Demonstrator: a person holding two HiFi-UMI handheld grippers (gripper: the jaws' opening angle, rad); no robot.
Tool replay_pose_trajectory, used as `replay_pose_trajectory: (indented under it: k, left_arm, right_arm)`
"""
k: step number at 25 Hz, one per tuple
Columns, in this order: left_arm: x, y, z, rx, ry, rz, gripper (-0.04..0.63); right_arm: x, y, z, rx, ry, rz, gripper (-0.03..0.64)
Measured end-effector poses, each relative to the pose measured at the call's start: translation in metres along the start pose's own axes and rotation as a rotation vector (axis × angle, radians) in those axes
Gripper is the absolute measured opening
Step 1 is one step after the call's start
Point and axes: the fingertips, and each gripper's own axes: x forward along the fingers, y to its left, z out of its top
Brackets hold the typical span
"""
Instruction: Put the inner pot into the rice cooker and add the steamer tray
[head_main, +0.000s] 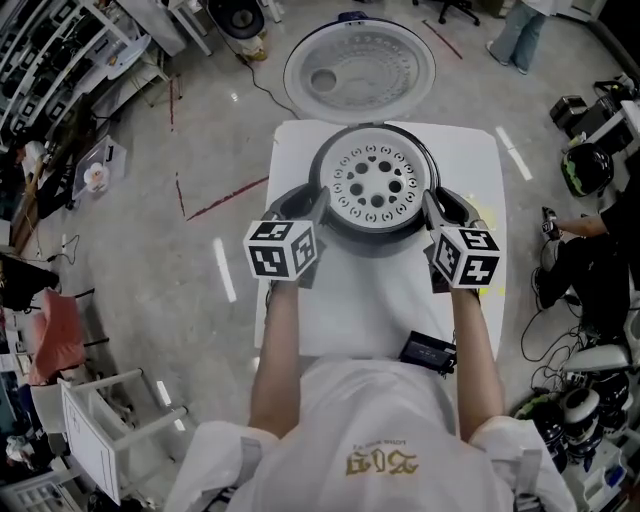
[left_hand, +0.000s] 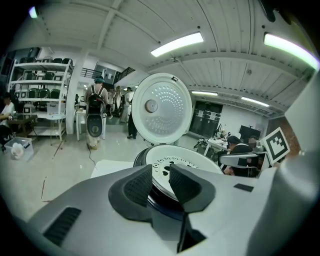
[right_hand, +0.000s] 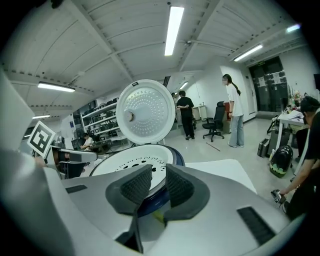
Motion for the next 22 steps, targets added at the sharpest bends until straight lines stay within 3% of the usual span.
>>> replay_pose_trajectory:
  k: [7, 15, 22]
  left_arm:
    - [-0.034, -0.006, -0.001, -0.032, -0.073, -0.049, 0.016]
    - [-0.060, -0.030, -0.020, -0.060, -0.085, -0.172, 0.015]
    - [-0.094, -0.047, -0.039, -0.042, -0.111, -0.213, 0.015]
  right_arm:
    - [-0.037, 0.025, -0.017, 0.100, -0.039, 0.034, 0.011]
    - [-0.071, 0.057, -0.042, 0.050, -0.048, 0.008, 0.011]
    - [-0.101, 0.085, -0.059, 0.055, -0.079, -0.028, 0.011]
